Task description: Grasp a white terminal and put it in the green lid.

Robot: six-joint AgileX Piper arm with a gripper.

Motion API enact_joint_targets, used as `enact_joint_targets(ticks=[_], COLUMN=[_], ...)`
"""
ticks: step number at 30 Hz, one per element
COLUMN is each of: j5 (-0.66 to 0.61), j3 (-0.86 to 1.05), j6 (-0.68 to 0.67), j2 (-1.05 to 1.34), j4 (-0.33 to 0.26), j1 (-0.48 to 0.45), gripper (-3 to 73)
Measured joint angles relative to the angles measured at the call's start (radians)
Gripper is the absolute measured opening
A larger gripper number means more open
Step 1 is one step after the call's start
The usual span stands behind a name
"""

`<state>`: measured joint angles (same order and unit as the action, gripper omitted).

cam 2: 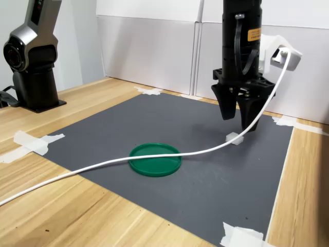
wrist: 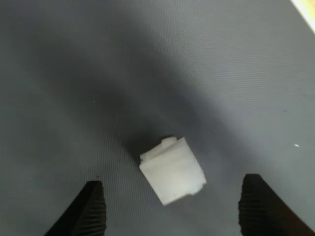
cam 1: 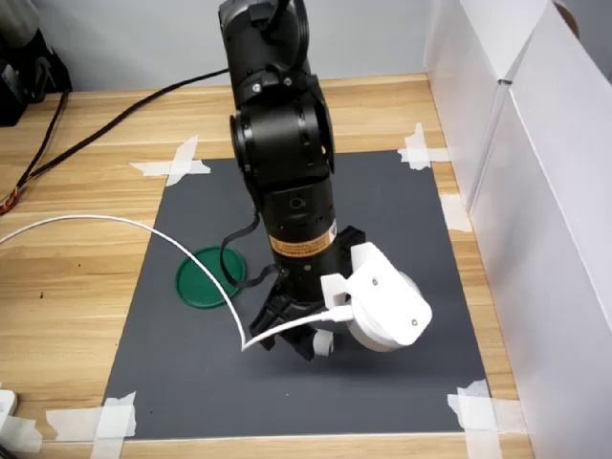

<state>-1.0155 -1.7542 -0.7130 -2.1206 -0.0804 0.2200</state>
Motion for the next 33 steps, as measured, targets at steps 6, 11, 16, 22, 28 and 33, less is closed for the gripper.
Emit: enact_joint_targets(ticks=[6,11,16,22,28,33], j5=[0.002,0.008,0.009,0.009,0.009,0.01], j3=[0.0,0.0,0.0,0.0,0.0,0.0], j6=[0.0,0.001,0.001,0.002,0.019,0.033], j2=[-0.025,-0.042,-0.051,-0.056,-0.056,-0.056], j4=[0.0,0.0,-0.003,-0.003,-0.003,-0.005], j1=[0.0,0.0,0.0,0.0,0.0,0.0], gripper=[66.0,66.0,66.0,59.6,38.3,33.5])
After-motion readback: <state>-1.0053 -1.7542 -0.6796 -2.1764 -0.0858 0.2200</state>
